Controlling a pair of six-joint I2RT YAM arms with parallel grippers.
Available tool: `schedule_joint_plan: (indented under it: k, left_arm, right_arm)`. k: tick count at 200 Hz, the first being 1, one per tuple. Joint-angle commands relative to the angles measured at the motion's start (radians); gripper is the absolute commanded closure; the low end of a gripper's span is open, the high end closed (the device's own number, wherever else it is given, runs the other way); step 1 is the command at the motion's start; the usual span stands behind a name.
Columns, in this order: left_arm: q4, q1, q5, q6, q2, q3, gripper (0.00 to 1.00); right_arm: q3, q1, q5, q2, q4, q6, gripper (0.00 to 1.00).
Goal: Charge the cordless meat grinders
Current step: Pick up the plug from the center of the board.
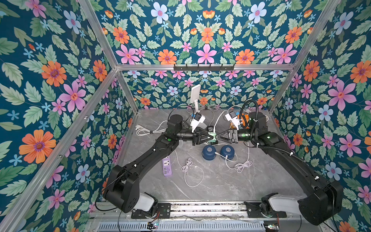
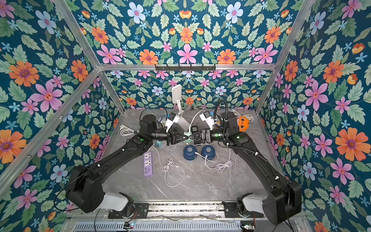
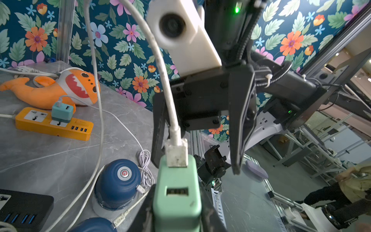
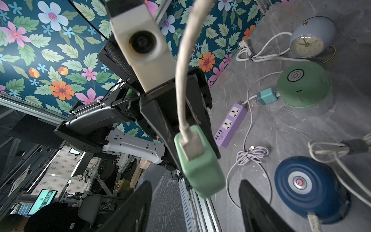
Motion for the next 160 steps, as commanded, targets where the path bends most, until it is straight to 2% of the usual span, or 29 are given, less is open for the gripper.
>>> schedule_joint_plan:
  k: [1, 58, 73, 130, 160]
  left_arm:
    - [0.214, 0.009, 0.026, -0.150, 0.009, -0.006, 1.00]
    - [0.326, 0.008, 0.053, -0.281, 0.031, 0.002, 1.00]
    - [0.328, 0.008, 0.051, -0.289, 0.022, -0.002, 1.00]
    - [0.328, 0.007, 0.058, -0.315, 0.024, -0.012, 1.00]
    - [0.332, 0.007, 0.058, -0.319, 0.032, -0.011, 1.00]
  right_arm:
    - [-0.033, 0.002, -0.030, -0.029, 0.053, -0.009, 0.30]
    - [0.002, 0.003, -0.056, 0.027, 0.011, -0.047, 0.36]
    - [0.022, 0.003, -0.067, 0.051, 0.013, -0.046, 0.40]
    - [0.068, 0.026, -0.083, 0.090, 0.042, -0.027, 0.48]
    - [0.085, 0.037, -0.089, 0.106, 0.032, -0.030, 0.57]
